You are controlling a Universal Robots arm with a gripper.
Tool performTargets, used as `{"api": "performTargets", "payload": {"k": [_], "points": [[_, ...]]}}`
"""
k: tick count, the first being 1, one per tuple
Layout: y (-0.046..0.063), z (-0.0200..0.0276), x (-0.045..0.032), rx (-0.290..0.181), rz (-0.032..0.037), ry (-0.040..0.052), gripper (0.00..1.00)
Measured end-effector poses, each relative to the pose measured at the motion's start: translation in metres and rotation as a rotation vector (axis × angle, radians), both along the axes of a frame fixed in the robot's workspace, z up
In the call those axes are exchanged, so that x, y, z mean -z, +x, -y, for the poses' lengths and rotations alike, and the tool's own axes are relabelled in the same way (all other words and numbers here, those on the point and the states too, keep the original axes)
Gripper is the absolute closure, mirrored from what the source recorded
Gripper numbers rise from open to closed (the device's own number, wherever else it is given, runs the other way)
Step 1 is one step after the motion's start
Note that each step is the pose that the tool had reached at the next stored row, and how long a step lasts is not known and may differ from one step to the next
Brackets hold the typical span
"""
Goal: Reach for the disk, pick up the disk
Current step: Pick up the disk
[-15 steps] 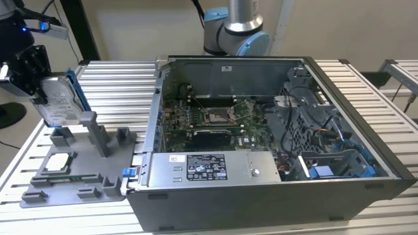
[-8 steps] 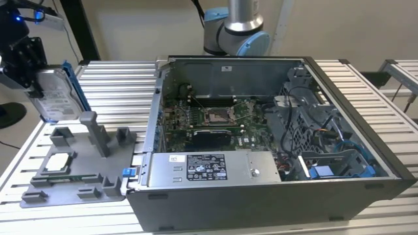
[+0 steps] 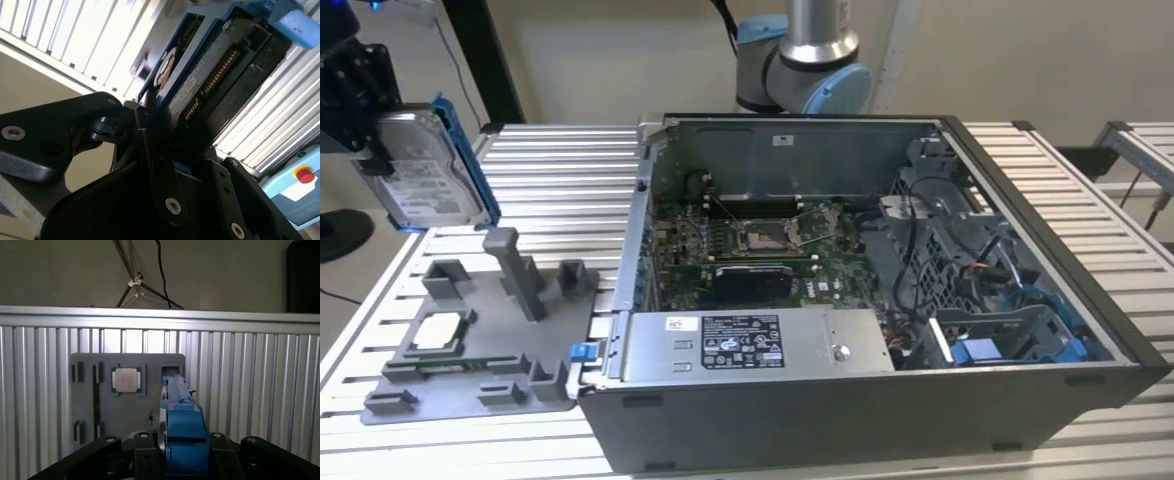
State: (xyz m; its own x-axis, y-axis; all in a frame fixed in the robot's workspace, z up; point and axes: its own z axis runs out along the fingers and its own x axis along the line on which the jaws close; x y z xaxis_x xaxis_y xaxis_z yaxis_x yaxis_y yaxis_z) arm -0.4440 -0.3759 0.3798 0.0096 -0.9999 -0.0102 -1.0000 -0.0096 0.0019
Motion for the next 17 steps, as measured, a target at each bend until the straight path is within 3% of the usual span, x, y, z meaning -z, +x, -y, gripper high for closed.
{"api": "performTargets", "payload": {"k": [17], "points": [[0.0, 0.0, -0.0771, 0.0, 0.0, 0.0, 1.0]]}}
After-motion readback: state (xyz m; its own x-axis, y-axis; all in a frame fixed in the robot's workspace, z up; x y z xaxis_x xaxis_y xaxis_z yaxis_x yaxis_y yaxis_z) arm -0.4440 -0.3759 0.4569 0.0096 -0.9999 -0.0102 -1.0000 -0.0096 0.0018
